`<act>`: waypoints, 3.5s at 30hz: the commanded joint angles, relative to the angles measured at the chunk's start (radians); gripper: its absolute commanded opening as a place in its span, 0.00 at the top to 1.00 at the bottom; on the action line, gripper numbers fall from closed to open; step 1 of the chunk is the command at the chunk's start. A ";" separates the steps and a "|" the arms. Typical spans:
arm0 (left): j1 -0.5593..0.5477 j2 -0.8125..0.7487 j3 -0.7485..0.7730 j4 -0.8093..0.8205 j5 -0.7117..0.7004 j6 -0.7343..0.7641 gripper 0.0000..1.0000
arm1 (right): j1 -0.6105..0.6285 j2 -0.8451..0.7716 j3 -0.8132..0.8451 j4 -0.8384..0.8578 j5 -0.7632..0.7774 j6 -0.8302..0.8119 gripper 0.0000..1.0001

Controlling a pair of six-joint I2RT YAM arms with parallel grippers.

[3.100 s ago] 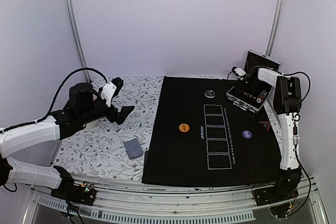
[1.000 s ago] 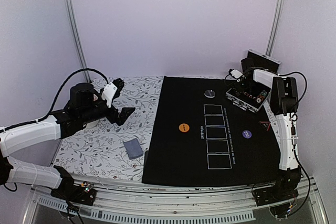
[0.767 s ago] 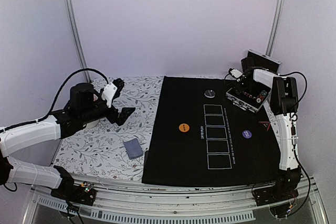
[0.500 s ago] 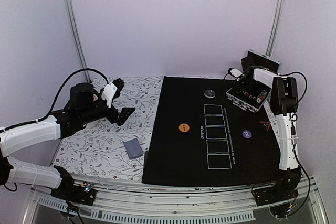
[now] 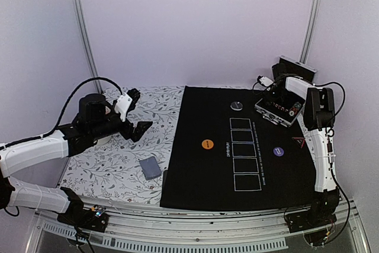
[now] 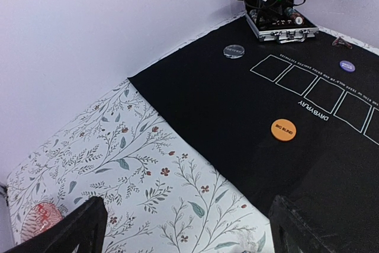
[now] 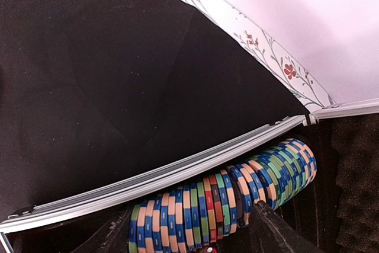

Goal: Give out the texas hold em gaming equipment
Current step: Pick up the pile of poker chips from the chip case.

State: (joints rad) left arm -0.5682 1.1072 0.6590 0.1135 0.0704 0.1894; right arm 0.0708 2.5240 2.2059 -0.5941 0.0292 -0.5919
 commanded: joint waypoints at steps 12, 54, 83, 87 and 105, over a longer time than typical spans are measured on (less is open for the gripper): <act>0.010 0.003 0.021 -0.008 0.007 -0.005 0.02 | 0.014 0.007 0.011 -0.004 -0.029 0.015 0.19; 0.010 0.015 0.027 -0.024 0.030 -0.005 0.02 | 0.003 0.043 0.005 -0.049 -0.144 0.008 0.34; 0.010 0.027 0.031 -0.031 0.029 -0.003 0.02 | -0.010 -0.007 0.007 -0.011 -0.128 0.016 0.99; 0.011 0.024 0.033 -0.031 0.031 -0.004 0.02 | -0.011 -0.066 -0.010 0.024 -0.142 0.045 0.99; 0.010 0.002 0.036 -0.031 0.042 -0.011 0.02 | -0.011 -0.214 -0.042 0.026 -0.145 0.125 0.99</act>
State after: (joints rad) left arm -0.5682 1.1267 0.6689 0.0895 0.0982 0.1879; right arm 0.0570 2.4245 2.1662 -0.6029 -0.0917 -0.5102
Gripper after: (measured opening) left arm 0.981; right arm 0.492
